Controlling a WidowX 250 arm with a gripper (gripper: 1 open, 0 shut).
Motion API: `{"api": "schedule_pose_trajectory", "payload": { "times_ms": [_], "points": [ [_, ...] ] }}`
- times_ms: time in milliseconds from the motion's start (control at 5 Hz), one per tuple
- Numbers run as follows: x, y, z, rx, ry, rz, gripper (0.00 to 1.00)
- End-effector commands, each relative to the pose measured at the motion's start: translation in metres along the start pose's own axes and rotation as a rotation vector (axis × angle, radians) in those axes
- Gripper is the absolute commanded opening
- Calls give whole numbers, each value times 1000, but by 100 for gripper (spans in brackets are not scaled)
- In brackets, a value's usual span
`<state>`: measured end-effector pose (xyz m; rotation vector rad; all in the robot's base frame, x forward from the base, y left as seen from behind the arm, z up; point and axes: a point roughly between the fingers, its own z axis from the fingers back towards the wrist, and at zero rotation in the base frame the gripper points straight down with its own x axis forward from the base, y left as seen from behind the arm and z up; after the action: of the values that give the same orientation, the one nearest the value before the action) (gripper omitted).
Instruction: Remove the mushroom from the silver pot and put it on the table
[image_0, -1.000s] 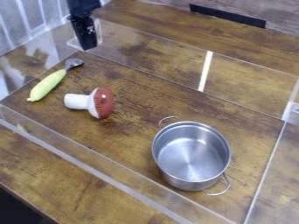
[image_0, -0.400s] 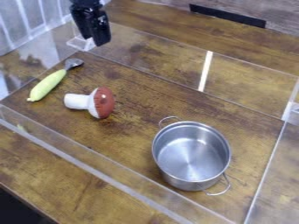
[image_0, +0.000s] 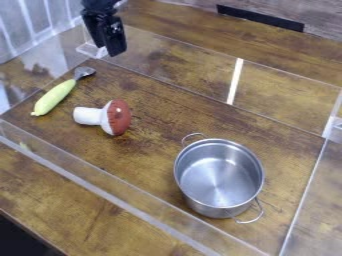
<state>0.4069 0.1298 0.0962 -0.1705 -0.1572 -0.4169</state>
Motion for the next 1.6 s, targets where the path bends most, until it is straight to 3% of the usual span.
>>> {"api": "schedule_pose_trajectory", "payload": {
  "times_ms": [0,400,600,800,1000,1200,1400],
  "points": [
    [1,17,22,68,-51,63,100],
    [7,36,17,43,-33,-30,100],
    [3,27,11,42,-34,3,100],
    [4,13,16,50,-33,34,0],
    [8,4,21,59,-36,67,100],
    [12,5,26,47,-33,18,100],
    [15,8,35,55,-27,-50,100]
  ]
}}
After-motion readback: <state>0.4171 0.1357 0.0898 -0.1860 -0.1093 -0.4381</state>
